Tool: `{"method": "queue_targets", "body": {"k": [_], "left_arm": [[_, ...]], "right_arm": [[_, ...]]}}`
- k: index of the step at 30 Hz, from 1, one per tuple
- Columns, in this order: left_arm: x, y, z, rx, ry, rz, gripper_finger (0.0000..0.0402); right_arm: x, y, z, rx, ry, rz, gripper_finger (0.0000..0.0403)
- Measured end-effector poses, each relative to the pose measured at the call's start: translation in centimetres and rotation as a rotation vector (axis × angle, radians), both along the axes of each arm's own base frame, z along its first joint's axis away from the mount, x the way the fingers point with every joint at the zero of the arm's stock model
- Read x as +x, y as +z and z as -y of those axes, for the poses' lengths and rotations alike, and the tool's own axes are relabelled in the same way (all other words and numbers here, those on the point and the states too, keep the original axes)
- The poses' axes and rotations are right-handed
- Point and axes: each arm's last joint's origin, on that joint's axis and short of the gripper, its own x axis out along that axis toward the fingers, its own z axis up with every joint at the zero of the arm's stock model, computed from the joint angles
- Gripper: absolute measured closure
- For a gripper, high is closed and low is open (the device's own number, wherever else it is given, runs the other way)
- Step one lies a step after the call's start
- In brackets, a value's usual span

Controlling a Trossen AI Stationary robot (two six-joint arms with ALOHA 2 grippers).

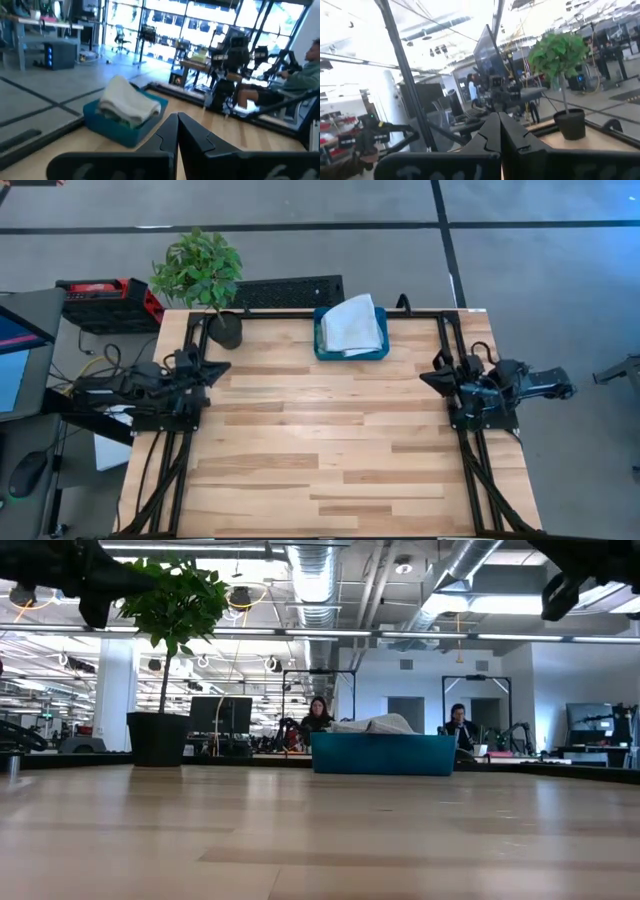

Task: Fold microfiber towels
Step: Return to Home Position

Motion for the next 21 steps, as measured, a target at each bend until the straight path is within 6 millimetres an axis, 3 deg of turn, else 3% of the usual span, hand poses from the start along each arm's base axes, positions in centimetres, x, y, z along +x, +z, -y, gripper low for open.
{"method": "queue_targets", "body": {"k": [7,13,17,21], "left_arm": [[0.5,-1.1,0.1,-0.004,-0.001,-0.001,0.0401],[1.8,-3.8,0.2,-0.016,-0.007,-0.004,0.0401],[2.7,-6.0,0.3,-0.009,-0.010,0.011,0.0401],[3.1,-6.4,0.4,0.022,-0.050,0.069,0.0401]], "right_arm": [[0.8,-1.7,-0.2,-0.043,-0.011,0.017,0.0392],[1.5,-4.2,-0.3,-0.042,-0.007,0.023,0.0392],[1.6,-4.5,-0.3,-0.027,0.000,-0.003,0.0392],[1.6,-4.6,-0.4,-0.065,0.023,-0.005,0.0392]]}}
